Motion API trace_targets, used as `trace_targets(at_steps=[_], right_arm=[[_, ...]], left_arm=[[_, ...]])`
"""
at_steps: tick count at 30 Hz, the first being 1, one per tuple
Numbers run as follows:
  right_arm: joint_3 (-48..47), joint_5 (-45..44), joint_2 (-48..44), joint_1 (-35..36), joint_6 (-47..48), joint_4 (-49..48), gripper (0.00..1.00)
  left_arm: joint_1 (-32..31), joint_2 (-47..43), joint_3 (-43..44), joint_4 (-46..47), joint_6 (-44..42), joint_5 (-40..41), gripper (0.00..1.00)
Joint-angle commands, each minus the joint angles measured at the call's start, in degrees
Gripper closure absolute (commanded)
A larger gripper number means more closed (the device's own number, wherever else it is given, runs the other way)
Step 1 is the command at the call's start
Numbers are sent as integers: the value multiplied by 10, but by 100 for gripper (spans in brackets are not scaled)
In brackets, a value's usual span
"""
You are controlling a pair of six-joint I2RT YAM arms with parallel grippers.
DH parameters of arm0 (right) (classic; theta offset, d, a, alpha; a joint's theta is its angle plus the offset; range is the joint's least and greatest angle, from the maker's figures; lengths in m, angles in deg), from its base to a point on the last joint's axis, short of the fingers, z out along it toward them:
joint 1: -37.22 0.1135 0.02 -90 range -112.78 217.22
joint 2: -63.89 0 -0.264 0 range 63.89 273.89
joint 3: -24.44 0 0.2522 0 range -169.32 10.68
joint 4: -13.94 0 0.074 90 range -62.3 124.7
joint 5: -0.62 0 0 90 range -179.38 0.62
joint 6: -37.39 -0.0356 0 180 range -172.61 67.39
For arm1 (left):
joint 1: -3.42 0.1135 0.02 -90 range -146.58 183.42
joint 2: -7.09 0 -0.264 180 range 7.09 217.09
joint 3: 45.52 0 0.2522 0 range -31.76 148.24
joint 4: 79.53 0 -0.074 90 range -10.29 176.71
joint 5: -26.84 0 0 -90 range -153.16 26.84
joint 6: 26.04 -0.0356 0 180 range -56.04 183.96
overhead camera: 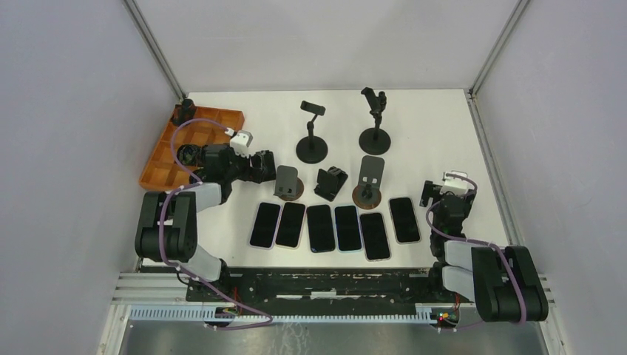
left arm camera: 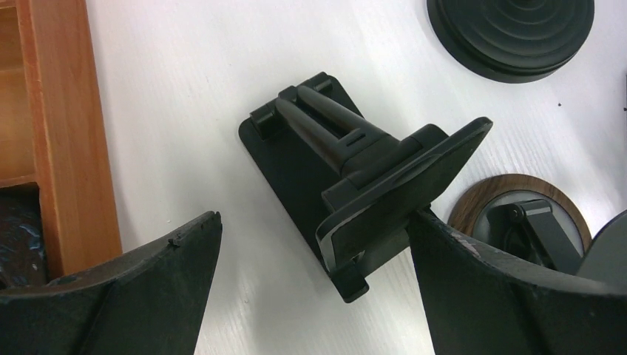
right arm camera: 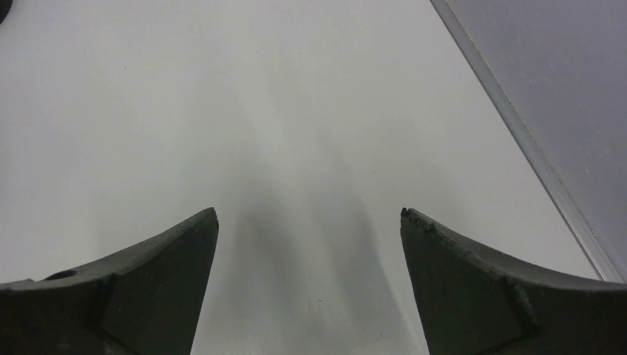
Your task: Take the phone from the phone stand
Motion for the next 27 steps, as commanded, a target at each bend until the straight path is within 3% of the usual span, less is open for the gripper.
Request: trace_targets(at_steps=[1,5,7,9,11,14,16,21,23,27], right_arm=[[53,-29,24,0,22,-196,2],[99,-32,48,0,23,-300,2],[96,-31,48,7,34,-298,2],[118,-23,60,25,59,-354,2],[155,-7,71,45,88,-430,2],[208,-13,165,87,144,-657,2],[180,-69,153,138,185,-592,2],[111,-94,138,113,140,-440,2],[91,-68,129,90,119,-380,2],[86,-49,128,75,109,-368,2]], left_arm=[[4,19,-40,134,19,40,0],[6,-1,-80,193,27,61,0],[7,-8,-121,262,38,62,0],[7,-25,-153,315,40,70,0],[8,-34,-213,416,48,83,0],[8,10,-310,649,52,79,0],[5,-6,-314,633,45,86,0],[11,4,-225,472,77,143,0],[11,5,-230,486,80,147,0],[11,0,-232,484,78,146,0]])
